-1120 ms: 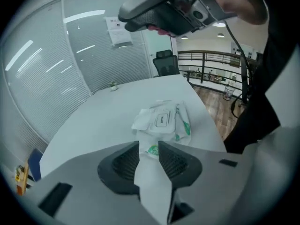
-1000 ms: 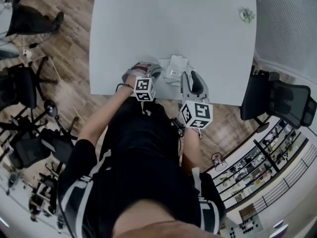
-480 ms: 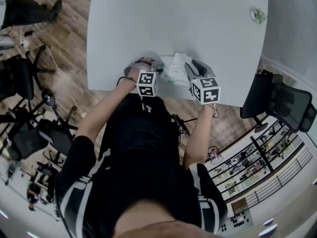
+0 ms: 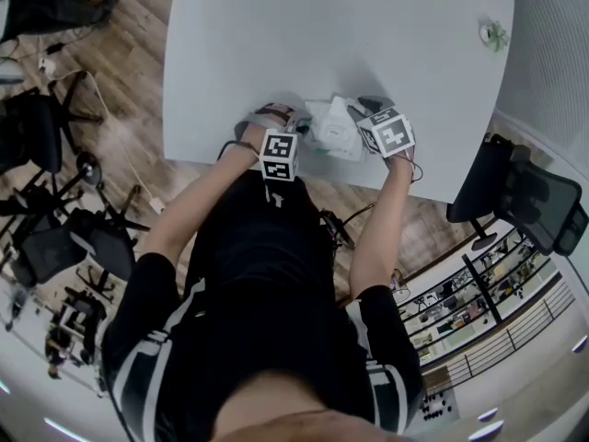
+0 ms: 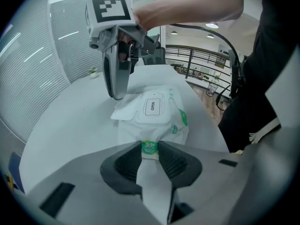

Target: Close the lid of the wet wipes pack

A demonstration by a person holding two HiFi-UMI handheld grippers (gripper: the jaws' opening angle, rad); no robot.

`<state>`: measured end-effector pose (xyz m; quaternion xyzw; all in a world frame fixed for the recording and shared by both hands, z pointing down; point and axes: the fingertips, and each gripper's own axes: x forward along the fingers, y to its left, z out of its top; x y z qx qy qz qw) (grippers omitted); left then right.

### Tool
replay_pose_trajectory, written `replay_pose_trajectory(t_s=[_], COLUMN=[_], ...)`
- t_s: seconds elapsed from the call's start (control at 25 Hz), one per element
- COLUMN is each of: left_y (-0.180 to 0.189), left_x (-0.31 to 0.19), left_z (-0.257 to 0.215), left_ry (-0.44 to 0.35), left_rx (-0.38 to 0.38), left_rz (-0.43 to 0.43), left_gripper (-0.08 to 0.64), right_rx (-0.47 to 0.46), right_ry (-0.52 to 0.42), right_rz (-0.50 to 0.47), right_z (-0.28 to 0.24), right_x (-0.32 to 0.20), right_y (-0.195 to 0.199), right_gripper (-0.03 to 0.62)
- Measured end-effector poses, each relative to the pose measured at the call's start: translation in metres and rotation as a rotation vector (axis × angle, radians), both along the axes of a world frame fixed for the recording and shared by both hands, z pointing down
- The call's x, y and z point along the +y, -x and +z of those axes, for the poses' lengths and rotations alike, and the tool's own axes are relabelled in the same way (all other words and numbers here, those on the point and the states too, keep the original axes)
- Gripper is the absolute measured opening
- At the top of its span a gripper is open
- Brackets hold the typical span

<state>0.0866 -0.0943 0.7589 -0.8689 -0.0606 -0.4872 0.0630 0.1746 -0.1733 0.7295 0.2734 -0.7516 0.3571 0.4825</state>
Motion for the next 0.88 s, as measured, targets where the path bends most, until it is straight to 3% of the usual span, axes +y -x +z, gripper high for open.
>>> replay_pose_trajectory(t_s=[0.2,0.56,0.88], left_y=[0.0,0.002,0.002], left_x=[0.0,0.0,0.0], left_z=[0.001,-0.002,0.0], left_ry=[-0.001,-0.018,-0.023], left_rx=[0.004,0.009,0.008], left_rz=[0.002,-0.008,-0.025], left_gripper=[0.121,0.121,0.121], right_rx=[-0.004,-0.095,-0.071], right_ry=[0.064,0.132,0.087], right_rz=[-0.045,-0.065,-0.104], right_z=[0.022,0.025,0.006], right_x=[0.005,0.009,0.007], right_y=[0.0,0.001,0.002], right_gripper=[0.144,0.138,0.107])
